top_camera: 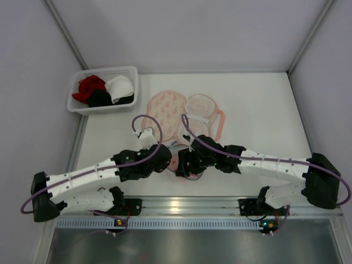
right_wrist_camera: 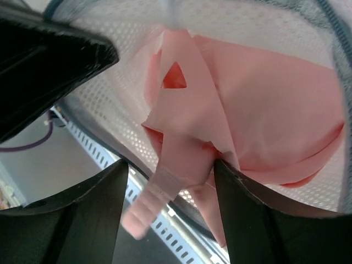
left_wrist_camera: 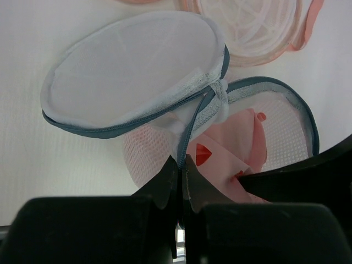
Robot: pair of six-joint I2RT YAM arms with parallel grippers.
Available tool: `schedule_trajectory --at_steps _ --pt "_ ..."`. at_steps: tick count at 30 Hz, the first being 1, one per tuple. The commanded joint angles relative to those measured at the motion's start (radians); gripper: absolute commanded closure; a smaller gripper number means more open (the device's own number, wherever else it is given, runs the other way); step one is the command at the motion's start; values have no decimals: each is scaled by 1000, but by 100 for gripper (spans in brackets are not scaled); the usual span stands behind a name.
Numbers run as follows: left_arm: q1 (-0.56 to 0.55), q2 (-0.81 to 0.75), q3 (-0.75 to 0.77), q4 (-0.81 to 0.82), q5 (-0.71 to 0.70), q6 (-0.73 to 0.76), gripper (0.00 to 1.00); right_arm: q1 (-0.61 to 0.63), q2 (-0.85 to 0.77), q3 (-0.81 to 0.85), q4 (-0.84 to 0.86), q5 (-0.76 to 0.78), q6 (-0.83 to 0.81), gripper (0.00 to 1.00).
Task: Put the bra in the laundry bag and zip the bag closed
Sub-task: Adjust the bra in the laundry bag.
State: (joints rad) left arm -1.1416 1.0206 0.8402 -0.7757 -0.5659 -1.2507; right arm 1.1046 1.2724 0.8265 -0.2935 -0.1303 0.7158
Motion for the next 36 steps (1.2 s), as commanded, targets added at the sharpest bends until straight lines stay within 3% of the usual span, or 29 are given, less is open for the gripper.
schedule_trajectory --at_steps 1,3,9,10,13,16,21,25,27,28,36 --pt "2 -25 -21 53 -11 -19 100 18 60 68 19 81 -13 36" --pt "2 -30 -27 53 -8 -16 100 18 82 71 24 125 -3 39" --pt "2 -62 -49 53 -6 -23 100 14 61 69 33 283 19 78" --pt "2 -66 -49 53 -3 -21 100 14 55 69 42 291 19 90" --pt "2 -70 -46 53 11 -12 100 14 38 83 50 336 14 100" --pt "2 -73 -55 53 20 -10 100 3 13 111 51 336 -5 100" --pt "2 -67 -73 56 29 -18 100 -12 -15 132 59 261 -30 79" --pt "2 -68 -73 59 35 -10 100 -31 30 111 91 201 -10 77" --pt "2 -73 -76 58 37 -12 100 -35 57 99 132 175 -6 84" --pt "2 -76 -76 59 37 -13 100 -34 73 91 137 178 5 98" --pt "2 -96 -75 59 50 -6 100 -37 175 126 156 208 -53 100"
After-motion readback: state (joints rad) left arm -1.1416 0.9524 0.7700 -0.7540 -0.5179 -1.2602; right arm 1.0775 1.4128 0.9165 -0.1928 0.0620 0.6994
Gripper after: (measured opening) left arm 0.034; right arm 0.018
